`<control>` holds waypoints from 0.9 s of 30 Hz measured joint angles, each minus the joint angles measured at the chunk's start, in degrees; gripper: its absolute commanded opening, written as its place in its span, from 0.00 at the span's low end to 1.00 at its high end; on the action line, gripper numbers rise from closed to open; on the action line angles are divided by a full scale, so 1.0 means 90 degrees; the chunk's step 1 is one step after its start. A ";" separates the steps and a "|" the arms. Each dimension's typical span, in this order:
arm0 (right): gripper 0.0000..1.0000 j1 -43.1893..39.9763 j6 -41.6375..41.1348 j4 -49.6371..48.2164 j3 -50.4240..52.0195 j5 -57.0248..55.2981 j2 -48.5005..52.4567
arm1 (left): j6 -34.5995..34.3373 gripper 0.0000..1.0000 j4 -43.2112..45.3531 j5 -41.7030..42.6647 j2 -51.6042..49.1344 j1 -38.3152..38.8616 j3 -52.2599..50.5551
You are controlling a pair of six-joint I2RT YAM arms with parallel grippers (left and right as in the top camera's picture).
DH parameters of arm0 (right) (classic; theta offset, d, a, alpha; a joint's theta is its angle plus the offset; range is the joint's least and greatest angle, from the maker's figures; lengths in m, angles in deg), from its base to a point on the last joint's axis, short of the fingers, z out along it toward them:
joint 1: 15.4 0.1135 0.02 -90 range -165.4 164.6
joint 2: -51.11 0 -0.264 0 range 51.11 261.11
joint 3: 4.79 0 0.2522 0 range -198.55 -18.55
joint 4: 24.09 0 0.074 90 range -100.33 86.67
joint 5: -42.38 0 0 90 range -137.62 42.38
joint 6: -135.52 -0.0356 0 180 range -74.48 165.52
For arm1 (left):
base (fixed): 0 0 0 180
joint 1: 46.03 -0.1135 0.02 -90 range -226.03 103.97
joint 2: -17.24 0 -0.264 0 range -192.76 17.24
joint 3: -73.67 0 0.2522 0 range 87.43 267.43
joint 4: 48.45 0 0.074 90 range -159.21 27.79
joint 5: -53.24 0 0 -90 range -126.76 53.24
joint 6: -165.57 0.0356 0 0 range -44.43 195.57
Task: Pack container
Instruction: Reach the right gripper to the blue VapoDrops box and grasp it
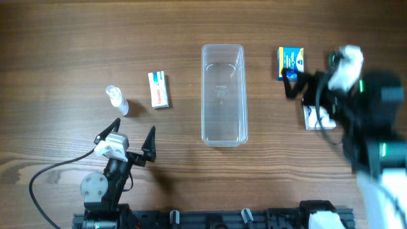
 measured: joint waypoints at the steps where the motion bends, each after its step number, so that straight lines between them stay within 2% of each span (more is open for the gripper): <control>1: 1.00 0.0000 0.0194 0.0665 -0.0848 -0.0284 0.0923 | 0.0000 1.00 0.0002 0.0002 0.0002 0.0000 0.0000; 4: 1.00 0.0000 0.0818 0.2110 -0.2652 -0.0896 0.3376 | 0.0000 1.00 -0.0005 0.0000 0.0002 0.0000 0.0000; 6: 1.00 0.0000 0.1222 0.2103 -0.3211 -0.1035 0.4272 | 0.0000 1.00 0.0002 0.0002 0.0002 0.0000 0.0000; 9: 1.00 0.0000 0.1812 0.1513 -0.3303 -0.1277 0.4762 | 0.0000 1.00 0.0002 0.0000 0.0002 0.0000 0.0000; 14: 1.00 -0.0087 0.2055 0.0680 -0.3388 -0.1530 0.4930 | 0.0000 1.00 0.0000 0.0002 0.0002 0.0000 0.0000; 20: 1.00 -0.0384 0.2149 0.0690 -0.3422 -0.1559 0.6190 | 0.0000 1.00 0.0002 0.0000 0.0002 0.0000 0.0000; 27: 1.00 -0.0384 0.2149 0.0661 -0.3422 -0.1559 0.6691 | 0.0000 1.00 0.0000 0.0002 0.0002 0.0000 0.0000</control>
